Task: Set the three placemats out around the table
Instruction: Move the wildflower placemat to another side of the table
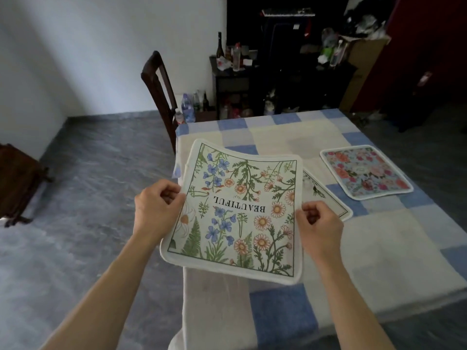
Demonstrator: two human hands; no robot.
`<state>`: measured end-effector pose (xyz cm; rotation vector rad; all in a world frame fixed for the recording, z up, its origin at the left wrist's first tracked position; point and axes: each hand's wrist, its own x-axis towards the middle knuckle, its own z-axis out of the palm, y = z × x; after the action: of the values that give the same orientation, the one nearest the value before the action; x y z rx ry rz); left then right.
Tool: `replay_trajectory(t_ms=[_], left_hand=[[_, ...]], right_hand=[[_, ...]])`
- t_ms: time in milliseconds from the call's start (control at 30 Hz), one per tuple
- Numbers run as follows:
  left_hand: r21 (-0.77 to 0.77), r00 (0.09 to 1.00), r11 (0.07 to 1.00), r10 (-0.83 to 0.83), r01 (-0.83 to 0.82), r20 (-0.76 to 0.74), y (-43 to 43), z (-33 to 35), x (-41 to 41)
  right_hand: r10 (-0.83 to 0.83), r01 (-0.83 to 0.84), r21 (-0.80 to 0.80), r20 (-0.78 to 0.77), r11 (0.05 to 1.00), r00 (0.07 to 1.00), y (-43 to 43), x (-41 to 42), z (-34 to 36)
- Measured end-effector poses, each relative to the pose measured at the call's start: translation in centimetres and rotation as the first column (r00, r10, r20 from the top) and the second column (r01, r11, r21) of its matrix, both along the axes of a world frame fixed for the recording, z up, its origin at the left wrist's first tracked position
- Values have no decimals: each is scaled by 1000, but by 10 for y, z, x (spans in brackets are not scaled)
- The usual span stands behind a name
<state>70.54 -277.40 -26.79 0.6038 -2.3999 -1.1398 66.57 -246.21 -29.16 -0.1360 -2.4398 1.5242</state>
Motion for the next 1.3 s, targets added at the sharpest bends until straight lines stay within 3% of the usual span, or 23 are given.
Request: replay_trajectory(t_ms=[233, 533, 700, 1033, 1300], left_hand=[[116, 993, 987, -109, 114, -54, -75, -15, -7], [75, 962, 962, -256, 263, -89, -213, -4, -12], [100, 956, 954, -271, 282, -109, -246, -3, -41], [36, 938, 937, -347, 347, -11, -281, -26, -160], [-74, 886, 884, -463, 462, 8, -280, -12, -286]], right_hand=[[-92, 98, 118, -51, 988, 994, -79, 17, 4], [-186, 193, 96, -77, 976, 979, -222, 50, 11], [-232, 243, 118, -95, 963, 968, -253, 32, 18], [-307, 307, 5, -30, 952, 951, -292, -72, -26], [-466, 466, -100, 31, 879, 884, -300, -169, -37]])
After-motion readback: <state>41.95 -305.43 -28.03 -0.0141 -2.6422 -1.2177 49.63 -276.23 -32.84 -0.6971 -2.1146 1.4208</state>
